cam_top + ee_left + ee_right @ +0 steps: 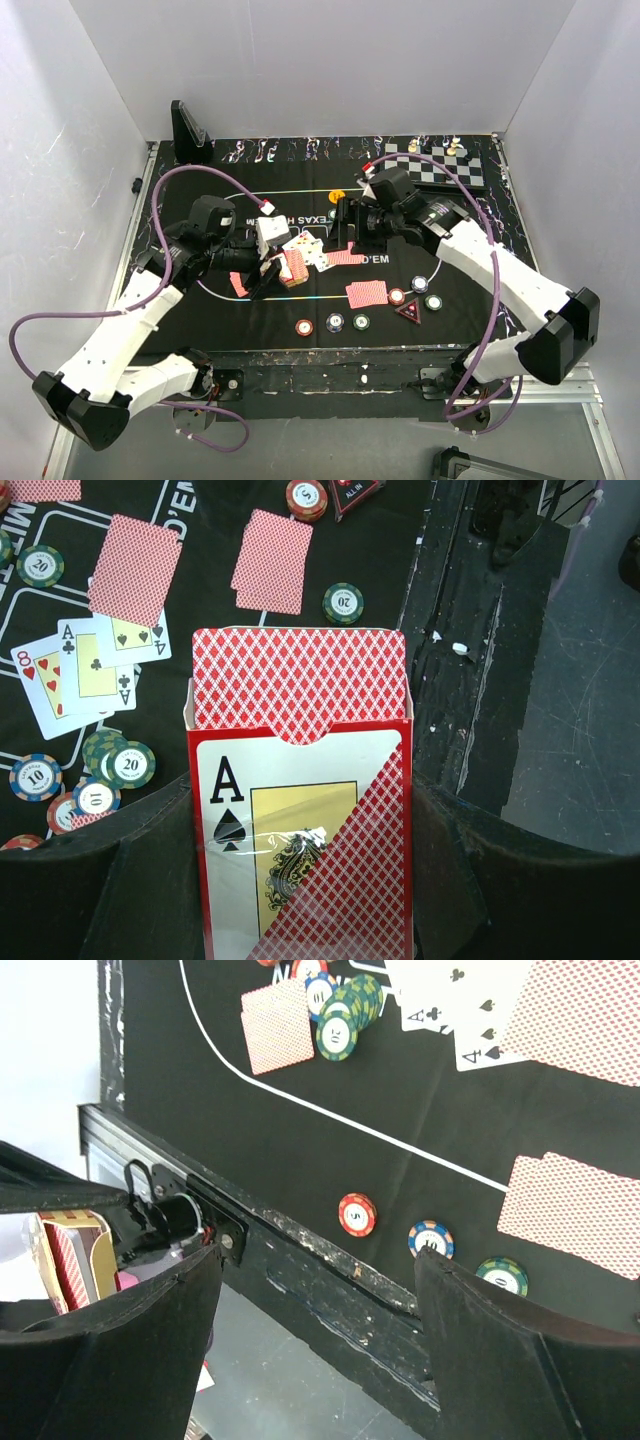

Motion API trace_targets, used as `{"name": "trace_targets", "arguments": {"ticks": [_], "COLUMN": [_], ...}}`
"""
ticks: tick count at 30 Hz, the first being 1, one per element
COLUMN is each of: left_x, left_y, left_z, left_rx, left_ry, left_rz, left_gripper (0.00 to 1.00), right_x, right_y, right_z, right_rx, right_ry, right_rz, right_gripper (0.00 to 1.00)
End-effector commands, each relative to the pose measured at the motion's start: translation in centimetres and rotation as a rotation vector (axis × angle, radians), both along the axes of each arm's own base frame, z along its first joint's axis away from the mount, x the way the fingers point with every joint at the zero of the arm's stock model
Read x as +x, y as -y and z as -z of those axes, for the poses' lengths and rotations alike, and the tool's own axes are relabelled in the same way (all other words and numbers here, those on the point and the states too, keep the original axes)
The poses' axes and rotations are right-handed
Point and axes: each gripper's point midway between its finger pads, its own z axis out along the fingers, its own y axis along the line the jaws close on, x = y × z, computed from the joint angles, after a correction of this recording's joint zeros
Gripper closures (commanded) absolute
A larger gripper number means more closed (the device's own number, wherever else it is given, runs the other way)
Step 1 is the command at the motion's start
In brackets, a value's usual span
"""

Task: Distribute texas hold em gaming equipment

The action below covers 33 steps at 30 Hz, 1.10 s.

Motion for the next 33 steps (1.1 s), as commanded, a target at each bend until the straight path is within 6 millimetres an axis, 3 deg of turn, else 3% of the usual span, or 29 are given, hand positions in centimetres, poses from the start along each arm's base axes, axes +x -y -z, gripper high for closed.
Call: {"name": "trace_targets", "arguments": {"ticks": [1, 14, 19, 22, 26, 30, 33], "left_x": [0.1, 0.6, 0.6, 0.5, 0.3, 0.1, 0.0], "left_y": [0.6, 1.0, 1.0, 0.9, 0.7, 0.6, 0.6], "left_z": [-1.8, -1.9, -2.1, -2.0, -1.9, -2.1, -2.2], "left_rx": [-0.042, -0.045, -0.052, -0.054, -0.054, -0.058, -0.06], "left_ry": [0.049, 0.05, 0.062, 0.063, 0.071, 0.08, 0.079], "left_rz": [0.037, 0.035, 0.03, 0.029, 0.027, 0.026, 0.026], "left_gripper": [1.0, 1.0, 1.0, 1.0, 1.0, 1.0, 1.0], "right_x": [-0.3, -3.8, -4.6, -4.4, -3.1, -1.5, -1.4], "right_y": [-0.6, -6.9, -8.2, -7.7, -4.9, -1.7, -1.1], "right_z": [-1.3, -1.6, -1.6, -1.4, -1.6, -3.1, -5.0], "right_rx": [-0.078, -0.13, -0.141, -0.154, -0.178, -0.115, 0.018], "right_ry": [0.055, 0.062, 0.049, 0.056, 0.06, 0.08, 0.087], "right_rz": [-0.016, -0.173, -0.187, -0.167, -0.095, -0.007, 0.013], "right_gripper": [0.16, 0.17, 0.17, 0.16, 0.14, 0.12, 0.11]}}
